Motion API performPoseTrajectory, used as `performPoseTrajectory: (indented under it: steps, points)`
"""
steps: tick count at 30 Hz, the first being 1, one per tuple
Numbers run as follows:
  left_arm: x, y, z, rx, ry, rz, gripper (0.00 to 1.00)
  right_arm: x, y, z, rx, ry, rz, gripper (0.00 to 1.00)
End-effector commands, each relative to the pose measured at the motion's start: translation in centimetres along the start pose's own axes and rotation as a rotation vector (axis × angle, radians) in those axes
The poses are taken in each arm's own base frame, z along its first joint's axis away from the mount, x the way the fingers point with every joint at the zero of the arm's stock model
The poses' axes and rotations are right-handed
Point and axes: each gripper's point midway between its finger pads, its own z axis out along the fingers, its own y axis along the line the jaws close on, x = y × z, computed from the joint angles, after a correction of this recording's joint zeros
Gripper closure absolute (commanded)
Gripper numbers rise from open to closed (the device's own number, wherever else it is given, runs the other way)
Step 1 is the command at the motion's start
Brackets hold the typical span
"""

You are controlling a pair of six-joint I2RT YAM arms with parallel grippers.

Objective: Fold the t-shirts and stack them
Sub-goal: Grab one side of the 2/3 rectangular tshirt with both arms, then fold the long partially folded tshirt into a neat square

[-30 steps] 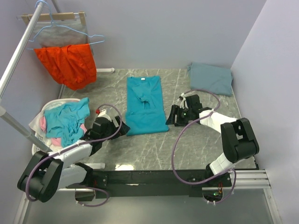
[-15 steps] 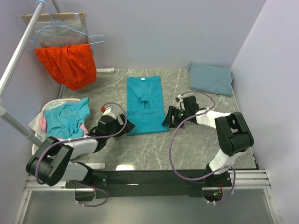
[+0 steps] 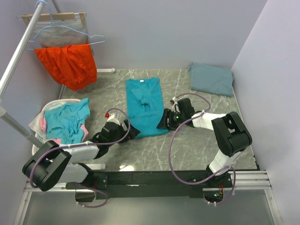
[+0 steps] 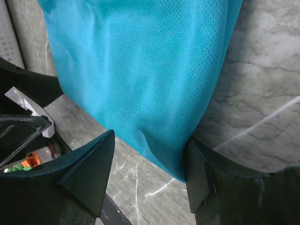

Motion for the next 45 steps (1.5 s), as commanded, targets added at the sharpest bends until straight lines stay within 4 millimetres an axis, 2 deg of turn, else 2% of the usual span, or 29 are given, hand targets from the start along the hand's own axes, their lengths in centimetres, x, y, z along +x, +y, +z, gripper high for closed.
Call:
performPoseTrajectory:
  steps: [1, 3, 4, 5, 7, 8, 15, 16, 17, 18, 20, 22, 23, 24, 29, 32, 33, 34, 35, 39, 44, 45]
  points:
    - [3.3, 5.6, -1.5, -0.216, 0.101, 0.009, 0.07, 3.1, -2.8, 0.8, 0.096, 0.066, 0.058, 0.37]
    - [3.5, 5.9, -1.6, -0.228, 0.104, 0.013, 0.11, 3.1, -2.9, 0.8, 0.1, 0.062, 0.055, 0.42]
    - [3.4, 6.0, -1.6, -0.232, 0.102, 0.014, 0.14, 3.0, -2.9, 0.7, 0.105, 0.057, 0.054, 0.5]
    - [3.5, 6.1, -1.6, -0.235, 0.1, 0.013, 0.24, 3.0, -2.9, 0.6, 0.108, 0.054, 0.055, 0.55]
    - [3.5, 6.2, -1.6, -0.243, 0.099, 0.013, 0.35, 3.1, -2.7, 0.4, 0.105, 0.05, 0.052, 0.67]
    - [3.5, 6.3, -1.6, -0.246, 0.098, 0.016, 0.44, 3.1, -2.7, 0.3, 0.103, 0.048, 0.052, 0.7]
    - [3.0, 6.1, -0.8, -0.255, 0.094, 0.064, 0.75, 3.9, -2.2, 0.1, 0.079, 0.064, 0.051, 0.85]
    - [3.1, 6.1, -0.9, -0.256, 0.101, 0.072, 0.79, 4.0, -2.2, 0.0, 0.078, 0.062, 0.047, 0.9]
    - [3.3, 6.0, -1.0, -0.254, 0.108, 0.079, 0.91, 4.1, -2.0, -0.1, 0.076, 0.062, 0.042, 0.91]
    - [3.3, 5.7, -1.1, -0.244, 0.108, 0.081, 0.98, 4.2, -2.1, -0.2, 0.077, 0.061, 0.043, 0.92]
    - [4.1, 5.6, -1.5, -0.252, 0.131, 0.095, 0.99, 4.3, -1.8, -0.6, 0.072, 0.05, 0.036, 0.99]
    - [3.9, 5.1, -1.7, -0.275, 0.118, 0.107, 0.99, 4.7, -1.6, -1.2, 0.073, 0.045, 0.034, 0.98]
    - [5.0, 5.3, -2.2, -0.303, 0.158, 0.13, 0.99, 5.0, -1.5, -1.4, 0.068, 0.048, 0.03, 0.98]
    - [5.3, 4.8, -2.4, -0.297, 0.163, 0.124, 0.99, 5.0, -1.0, -1.9, 0.06, 0.035, 0.018, 0.97]
    - [8.1, 2.9, -4.5, -0.26, 0.24, 0.12, 0.99, 8.0, -0.9, -3.0, 0.079, 0.07, 0.017, 0.96]
    - [8.8, 1.7, -6.0, -0.234, 0.254, 0.108, 0.99, 9.9, -0.8, -4.1, 0.094, 0.068, 0.019, 0.96]
    - [9.2, 2.0, -6.7, -0.251, 0.268, 0.096, 0.99, 10.0, -0.3, -4.8, 0.085, 0.049, 0.011, 0.95]
    - [9.3, 1.9, -7.1, -0.253, 0.272, 0.093, 0.99, 10.9, -0.7, -5.1, 0.094, 0.054, 0.033, 0.95]
    - [9.3, 1.2, -7.6, -0.224, 0.272, 0.089, 0.99, 11.3, -0.6, -5.4, 0.095, 0.049, 0.032, 0.94]
    - [9.9, 1.0, -9.1, -0.23, 0.291, 0.076, 0.99, 12.6, 0.4, -7.3, 0.067, 0.012, 0.049, 0.92]
    - [9.7, -0.5, -9.4, -0.202, 0.294, 0.095, 0.99, 12.7, 2.2, -8.5, 0.011, 0.0, 0.033, 0.91]
    - [9.0, -1.8, -9.4, -0.181, 0.284, 0.102, 0.99, 12.4, 2.7, -8.8, 0.006, 0.002, 0.022, 0.91]
